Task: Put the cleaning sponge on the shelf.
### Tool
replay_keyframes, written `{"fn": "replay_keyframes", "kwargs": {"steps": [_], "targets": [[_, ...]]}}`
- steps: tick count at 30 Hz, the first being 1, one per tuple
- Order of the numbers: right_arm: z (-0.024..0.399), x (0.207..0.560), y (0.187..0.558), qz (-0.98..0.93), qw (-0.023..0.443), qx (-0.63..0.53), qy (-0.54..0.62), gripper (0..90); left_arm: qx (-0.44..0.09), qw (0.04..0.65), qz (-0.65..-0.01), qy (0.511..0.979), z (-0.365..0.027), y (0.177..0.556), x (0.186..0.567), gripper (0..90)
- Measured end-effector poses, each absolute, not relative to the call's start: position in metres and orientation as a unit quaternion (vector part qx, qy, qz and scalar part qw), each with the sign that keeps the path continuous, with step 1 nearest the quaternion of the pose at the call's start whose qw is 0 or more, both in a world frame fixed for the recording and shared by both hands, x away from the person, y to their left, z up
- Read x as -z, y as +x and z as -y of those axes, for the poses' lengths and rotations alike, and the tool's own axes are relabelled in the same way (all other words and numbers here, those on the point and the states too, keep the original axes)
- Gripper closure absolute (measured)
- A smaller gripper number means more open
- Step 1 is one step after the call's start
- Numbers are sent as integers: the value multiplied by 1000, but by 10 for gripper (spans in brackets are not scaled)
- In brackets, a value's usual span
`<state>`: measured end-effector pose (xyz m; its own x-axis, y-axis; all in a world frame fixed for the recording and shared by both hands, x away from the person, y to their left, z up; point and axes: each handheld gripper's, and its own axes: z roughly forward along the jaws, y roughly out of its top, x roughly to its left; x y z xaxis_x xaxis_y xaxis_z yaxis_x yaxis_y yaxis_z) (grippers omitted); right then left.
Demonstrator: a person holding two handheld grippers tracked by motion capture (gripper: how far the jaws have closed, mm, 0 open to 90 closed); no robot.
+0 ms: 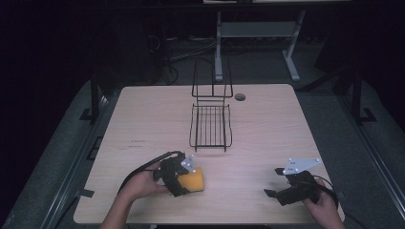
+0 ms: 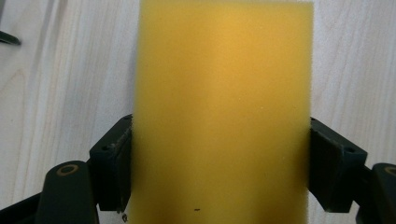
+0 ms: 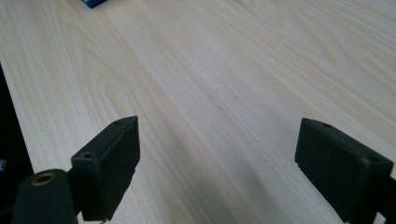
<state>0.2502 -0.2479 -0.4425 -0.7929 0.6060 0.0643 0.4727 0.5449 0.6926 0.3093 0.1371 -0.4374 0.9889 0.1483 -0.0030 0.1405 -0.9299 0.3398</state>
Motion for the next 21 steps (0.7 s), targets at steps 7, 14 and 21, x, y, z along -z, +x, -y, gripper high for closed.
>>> {"fn": "replay_keyframes", "kwargs": {"steps": [7,14,21], "targets": [[248,444,251,-876,90,-360,308,137,-15,181,-71,981,-137,312,428,221],[248,444,251,-875,87,-360,311,137,-17,187,-73,979,-137,315,421,221],[247,444,251,-876,85,-359,310,137,-17,197,-73,977,-136,318,410,221]]}}
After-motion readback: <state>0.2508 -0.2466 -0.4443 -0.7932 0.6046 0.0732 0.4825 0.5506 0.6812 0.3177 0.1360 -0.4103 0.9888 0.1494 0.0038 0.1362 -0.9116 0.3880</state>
